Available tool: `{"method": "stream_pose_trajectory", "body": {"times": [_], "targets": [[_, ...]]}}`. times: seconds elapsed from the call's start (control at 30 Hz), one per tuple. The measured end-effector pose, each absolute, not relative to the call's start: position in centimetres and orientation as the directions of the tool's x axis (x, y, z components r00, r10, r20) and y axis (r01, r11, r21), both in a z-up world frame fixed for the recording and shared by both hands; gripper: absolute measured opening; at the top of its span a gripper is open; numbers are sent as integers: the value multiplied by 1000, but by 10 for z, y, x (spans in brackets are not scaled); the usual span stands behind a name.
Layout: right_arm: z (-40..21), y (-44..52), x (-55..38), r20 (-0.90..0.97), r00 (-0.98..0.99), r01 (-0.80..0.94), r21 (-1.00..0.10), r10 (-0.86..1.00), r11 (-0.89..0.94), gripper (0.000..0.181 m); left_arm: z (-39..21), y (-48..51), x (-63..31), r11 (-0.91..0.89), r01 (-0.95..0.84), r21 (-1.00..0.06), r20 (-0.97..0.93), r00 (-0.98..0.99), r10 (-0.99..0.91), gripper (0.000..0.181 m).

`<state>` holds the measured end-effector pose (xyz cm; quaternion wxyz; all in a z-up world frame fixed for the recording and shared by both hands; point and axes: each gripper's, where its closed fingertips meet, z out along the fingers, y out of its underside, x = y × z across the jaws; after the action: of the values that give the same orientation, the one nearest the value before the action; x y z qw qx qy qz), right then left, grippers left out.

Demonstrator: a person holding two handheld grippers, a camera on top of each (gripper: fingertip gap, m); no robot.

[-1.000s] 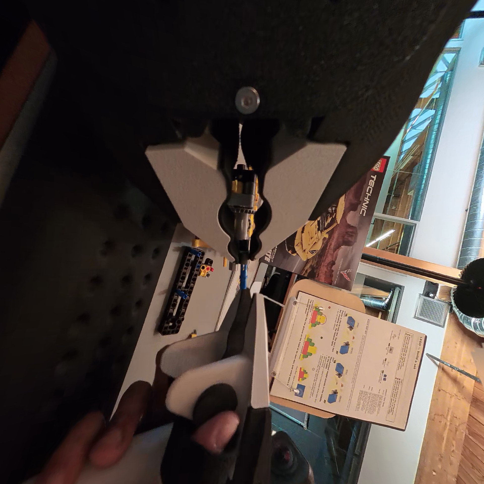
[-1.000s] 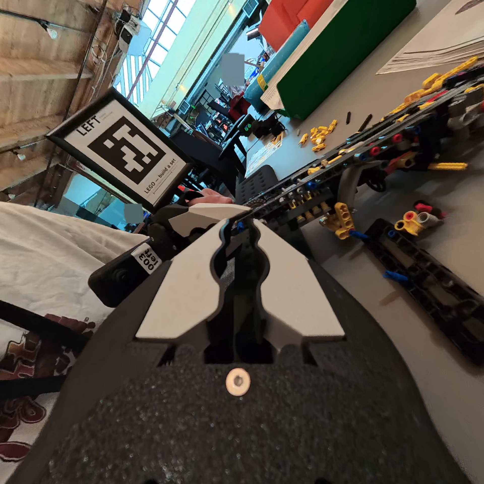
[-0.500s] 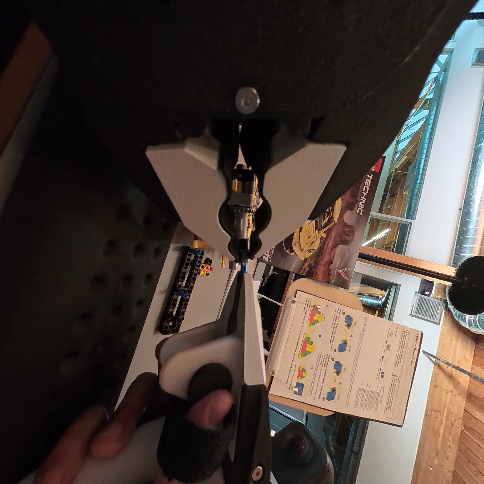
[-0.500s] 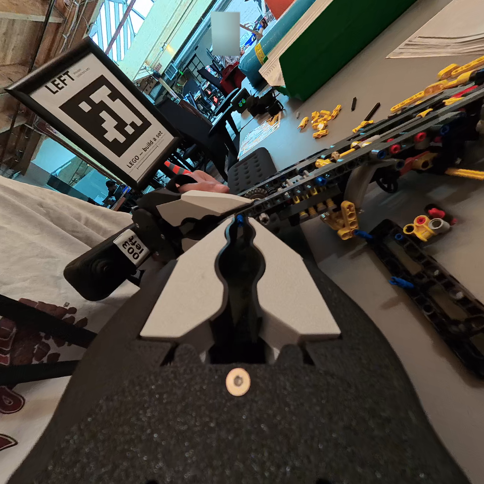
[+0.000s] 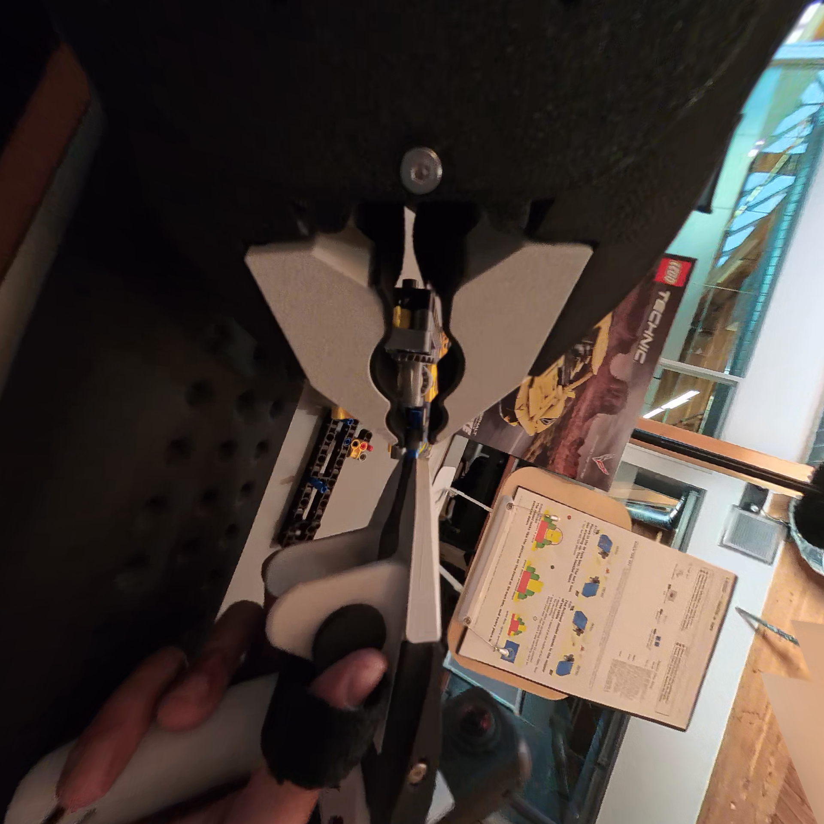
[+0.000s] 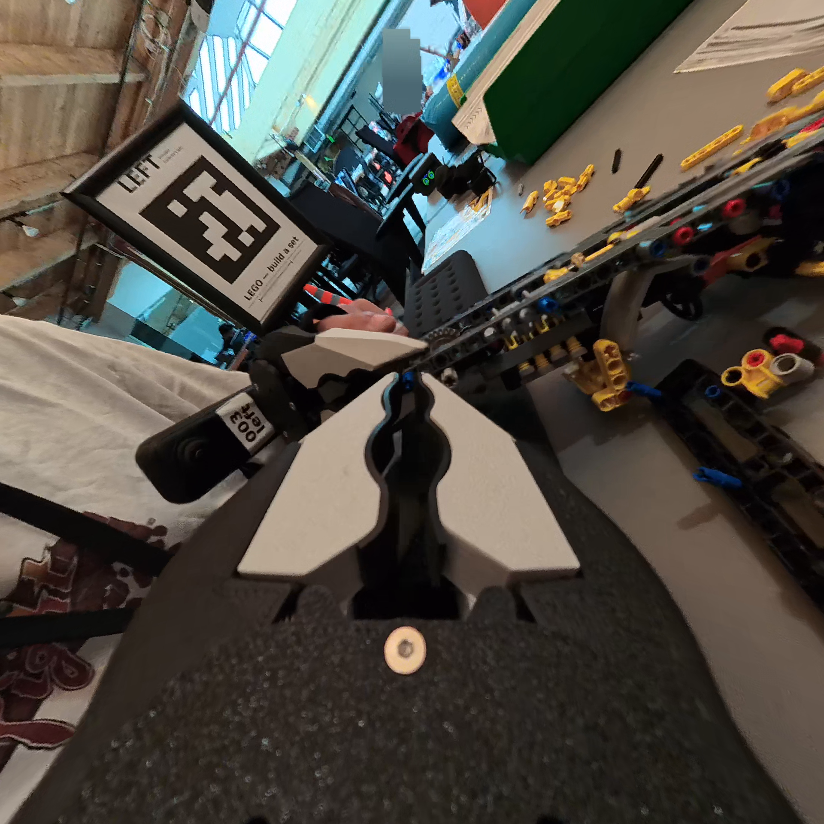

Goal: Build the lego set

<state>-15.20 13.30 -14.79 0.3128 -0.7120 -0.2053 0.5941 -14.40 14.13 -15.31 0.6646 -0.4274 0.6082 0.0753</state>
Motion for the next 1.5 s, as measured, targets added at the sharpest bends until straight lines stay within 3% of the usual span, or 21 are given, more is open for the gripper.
{"method": "stream_pose_trajectory", "body": {"times": [0.1, 0.33, 0.57, 0.67, 0.93, 1.33, 1.4, 1.47, 1.5], "targets": [[-143, 136, -143, -732, 199, -131, -679, 652, -722, 4, -154, 141, -148, 588, -613, -527, -837, 256, -483, 20], [-139, 138, -139, -737, 189, -172, -675, 649, -717, 9, -154, 134, -158, 582, -611, -537, -828, 247, -504, 22], [-132, 140, -134, -750, 156, -223, -660, 642, -717, 7, -158, 125, -188, 326, -448, -833, -518, 423, -743, 25], [-131, 139, -134, -745, 158, -225, -666, 648, -711, 7, -159, 124, -199, 250, -358, -900, -405, 472, -783, 25], [-133, 136, -137, -736, 166, -209, -677, 657, -706, 8, -147, 125, -206, 169, -192, -967, -244, 489, -838, 25], [-132, 135, -138, -733, 163, -201, -680, 661, -705, 10, -153, 125, -204, 177, -228, -957, -269, 480, -835, 25], [-126, 129, -137, -597, 238, -149, -802, 766, -578, 15, -150, 126, -204, 174, -234, -957, -270, 482, -834, 25], [-138, 128, -125, -206, 440, 131, -948, 874, -289, 16, -149, 132, -207, 223, -319, -921, -356, 459, -814, 26], [-143, 131, -116, -5, 506, 278, -946, 862, -168, 15, -149, 138, -210, 264, -388, -883, -428, 435, -792, 27]]}}
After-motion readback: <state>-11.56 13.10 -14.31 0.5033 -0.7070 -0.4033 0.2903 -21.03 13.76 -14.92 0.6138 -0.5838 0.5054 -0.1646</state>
